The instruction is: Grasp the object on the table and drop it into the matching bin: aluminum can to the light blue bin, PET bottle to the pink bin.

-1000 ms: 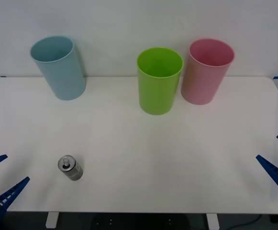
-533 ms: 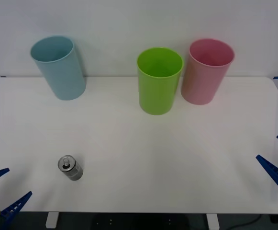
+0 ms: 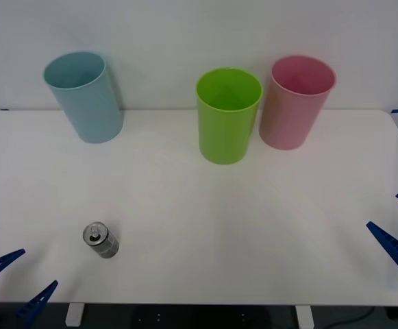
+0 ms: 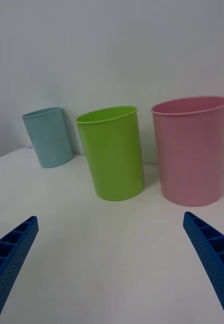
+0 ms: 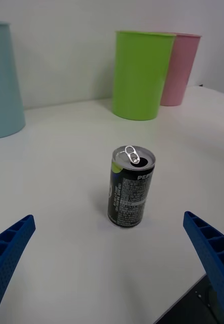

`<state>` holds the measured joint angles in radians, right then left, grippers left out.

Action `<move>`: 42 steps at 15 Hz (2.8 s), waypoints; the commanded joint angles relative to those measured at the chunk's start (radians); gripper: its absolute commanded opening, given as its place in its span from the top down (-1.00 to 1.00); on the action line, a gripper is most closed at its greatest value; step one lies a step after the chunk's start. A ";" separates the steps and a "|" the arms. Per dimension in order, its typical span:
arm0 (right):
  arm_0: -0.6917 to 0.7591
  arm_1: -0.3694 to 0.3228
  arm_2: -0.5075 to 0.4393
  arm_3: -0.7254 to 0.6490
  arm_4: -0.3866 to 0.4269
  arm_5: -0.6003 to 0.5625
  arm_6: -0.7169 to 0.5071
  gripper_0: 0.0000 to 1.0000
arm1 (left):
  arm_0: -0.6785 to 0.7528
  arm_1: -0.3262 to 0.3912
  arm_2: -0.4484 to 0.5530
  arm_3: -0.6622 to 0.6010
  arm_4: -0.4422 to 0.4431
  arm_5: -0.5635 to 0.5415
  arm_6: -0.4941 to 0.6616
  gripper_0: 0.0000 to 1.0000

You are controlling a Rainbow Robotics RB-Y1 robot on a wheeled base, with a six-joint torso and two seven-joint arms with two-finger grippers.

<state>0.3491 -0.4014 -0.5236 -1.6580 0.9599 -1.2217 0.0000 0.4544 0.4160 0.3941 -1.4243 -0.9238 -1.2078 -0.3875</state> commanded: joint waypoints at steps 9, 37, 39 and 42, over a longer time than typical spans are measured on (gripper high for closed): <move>0.000 0.000 0.000 0.000 0.000 0.000 0.000 -1.00 | -0.154 -0.005 -0.116 0.215 0.025 0.004 -0.137 -1.00; 0.000 0.000 0.000 0.000 0.000 0.000 0.000 -1.00 | -0.402 -0.111 -0.178 0.398 -0.055 0.071 -0.186 -1.00; 0.000 0.000 0.000 0.000 0.000 0.000 0.000 -1.00 | -0.404 -0.114 -0.178 0.398 -0.056 0.071 -0.185 -1.00; 0.000 0.000 0.000 0.000 0.000 0.000 0.000 -1.00 | -0.407 -0.114 -0.178 0.398 -0.056 0.074 -0.185 -0.35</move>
<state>0.3491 -0.4014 -0.5236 -1.6581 0.9599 -1.2217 0.0000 0.0492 0.3022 0.2162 -1.0260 -0.9802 -1.1336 -0.5723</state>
